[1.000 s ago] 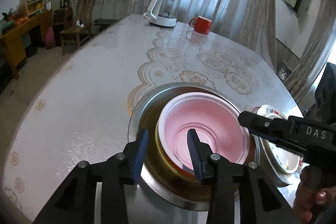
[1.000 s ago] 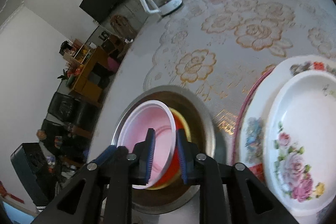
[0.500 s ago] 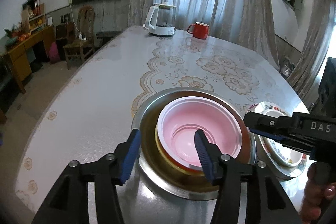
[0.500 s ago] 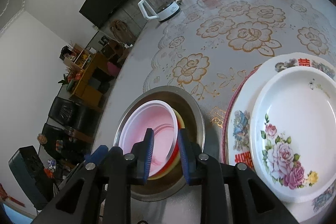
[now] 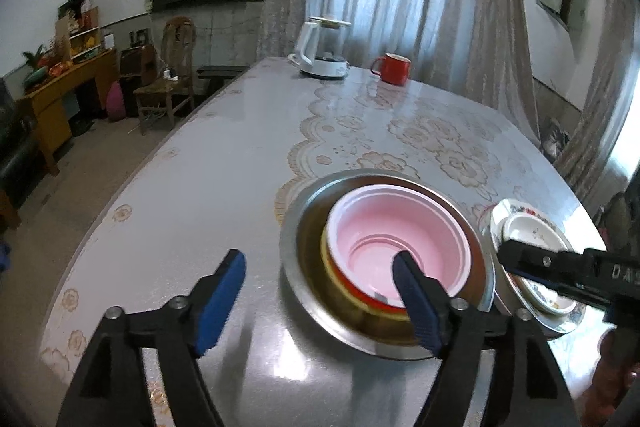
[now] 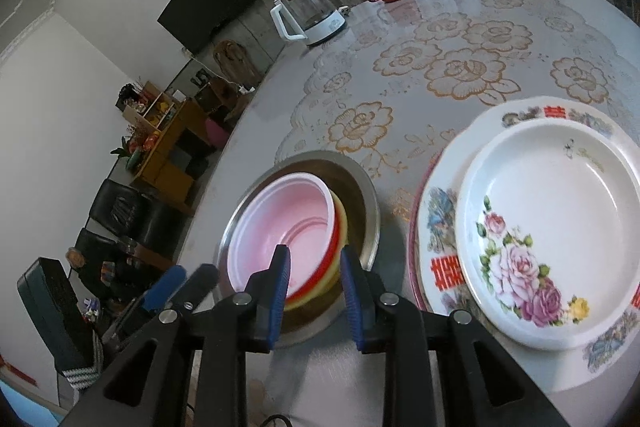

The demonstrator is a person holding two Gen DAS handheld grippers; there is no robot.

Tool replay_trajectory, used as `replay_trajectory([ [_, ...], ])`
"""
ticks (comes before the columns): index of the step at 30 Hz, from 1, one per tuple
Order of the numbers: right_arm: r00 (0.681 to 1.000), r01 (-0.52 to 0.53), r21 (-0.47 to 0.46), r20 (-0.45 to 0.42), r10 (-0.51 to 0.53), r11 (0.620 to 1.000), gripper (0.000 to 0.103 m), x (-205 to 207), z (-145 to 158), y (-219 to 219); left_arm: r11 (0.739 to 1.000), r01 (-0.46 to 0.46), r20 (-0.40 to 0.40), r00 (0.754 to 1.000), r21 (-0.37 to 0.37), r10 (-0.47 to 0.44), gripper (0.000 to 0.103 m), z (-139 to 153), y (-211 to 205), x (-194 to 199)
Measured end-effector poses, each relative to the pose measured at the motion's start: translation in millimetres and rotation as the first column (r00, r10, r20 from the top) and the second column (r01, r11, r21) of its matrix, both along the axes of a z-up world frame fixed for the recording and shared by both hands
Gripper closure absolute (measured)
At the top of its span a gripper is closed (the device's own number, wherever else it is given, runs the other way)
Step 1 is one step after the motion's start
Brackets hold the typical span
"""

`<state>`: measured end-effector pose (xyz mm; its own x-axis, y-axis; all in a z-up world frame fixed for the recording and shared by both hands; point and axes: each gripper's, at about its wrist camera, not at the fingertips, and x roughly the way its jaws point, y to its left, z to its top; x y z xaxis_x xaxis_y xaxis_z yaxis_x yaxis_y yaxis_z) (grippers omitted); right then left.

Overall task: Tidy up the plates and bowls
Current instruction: 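Grasp the steel bowl rim with the right gripper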

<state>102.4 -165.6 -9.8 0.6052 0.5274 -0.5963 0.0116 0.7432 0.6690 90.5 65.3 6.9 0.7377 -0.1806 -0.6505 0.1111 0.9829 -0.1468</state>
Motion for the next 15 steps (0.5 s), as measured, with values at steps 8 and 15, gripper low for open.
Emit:
replay_trajectory([
  [8,1.000,0.009,-0.053,-0.028,-0.010,0.999,0.078,-11,-12,-3,0.995,-0.085,-0.052,0.995,-0.049,0.082,0.021,-16,28,4],
  [15,0.998,-0.025,-0.068,-0.051,0.021,0.997,0.078,-6,-18,9,0.996,-0.058,-0.091,0.995,-0.068,0.052,0.036,-28,29,12],
])
